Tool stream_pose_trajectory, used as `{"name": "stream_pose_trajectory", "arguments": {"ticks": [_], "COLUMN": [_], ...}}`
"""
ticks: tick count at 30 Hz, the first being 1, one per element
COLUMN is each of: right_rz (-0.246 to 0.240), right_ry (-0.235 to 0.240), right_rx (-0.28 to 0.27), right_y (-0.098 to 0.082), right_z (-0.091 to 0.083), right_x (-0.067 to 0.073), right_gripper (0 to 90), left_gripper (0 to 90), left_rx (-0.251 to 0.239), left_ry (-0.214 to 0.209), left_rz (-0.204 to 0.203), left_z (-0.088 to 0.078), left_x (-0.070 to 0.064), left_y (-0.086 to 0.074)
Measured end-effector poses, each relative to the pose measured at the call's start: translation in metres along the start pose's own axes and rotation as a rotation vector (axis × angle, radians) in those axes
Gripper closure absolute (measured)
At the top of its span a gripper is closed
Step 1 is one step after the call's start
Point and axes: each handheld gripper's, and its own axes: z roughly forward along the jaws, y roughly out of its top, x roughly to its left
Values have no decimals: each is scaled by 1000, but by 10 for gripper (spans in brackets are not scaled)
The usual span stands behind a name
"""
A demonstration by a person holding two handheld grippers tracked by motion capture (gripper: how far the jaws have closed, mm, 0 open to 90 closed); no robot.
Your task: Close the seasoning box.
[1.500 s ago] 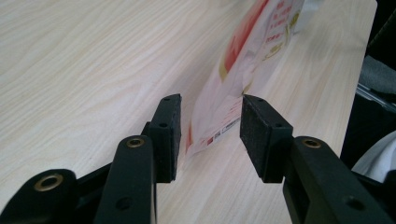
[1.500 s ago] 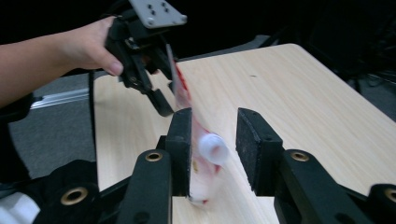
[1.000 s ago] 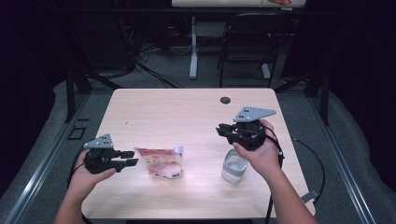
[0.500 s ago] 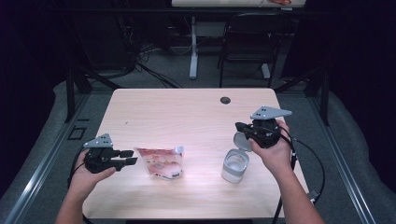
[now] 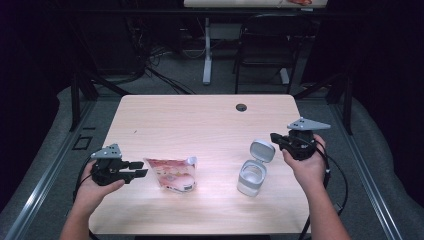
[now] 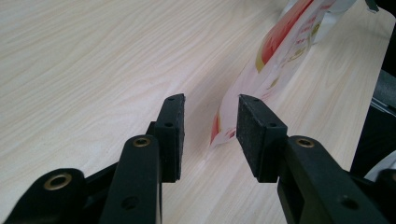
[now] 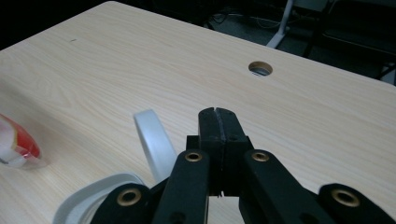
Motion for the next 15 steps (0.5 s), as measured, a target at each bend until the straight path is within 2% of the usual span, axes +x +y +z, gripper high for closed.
{"name": "stream_pose_trajectory", "arguments": {"ticks": [3, 8, 15], "right_rz": [18, 46, 49], "right_ry": [-10, 18, 59], "right_rx": [7, 28, 20], "right_y": [-6, -16, -29], "right_z": [1, 6, 6], "right_x": [-6, -9, 1], "right_gripper": [900, 900, 900], "left_gripper": [623, 623, 623], "left_rx": [5, 4, 4], "left_ry": [-1, 0, 1], "left_rz": [2, -1, -4], "left_z": [0, 0, -1], "left_x": [0, 0, 1], "left_y": [0, 0, -1]}}
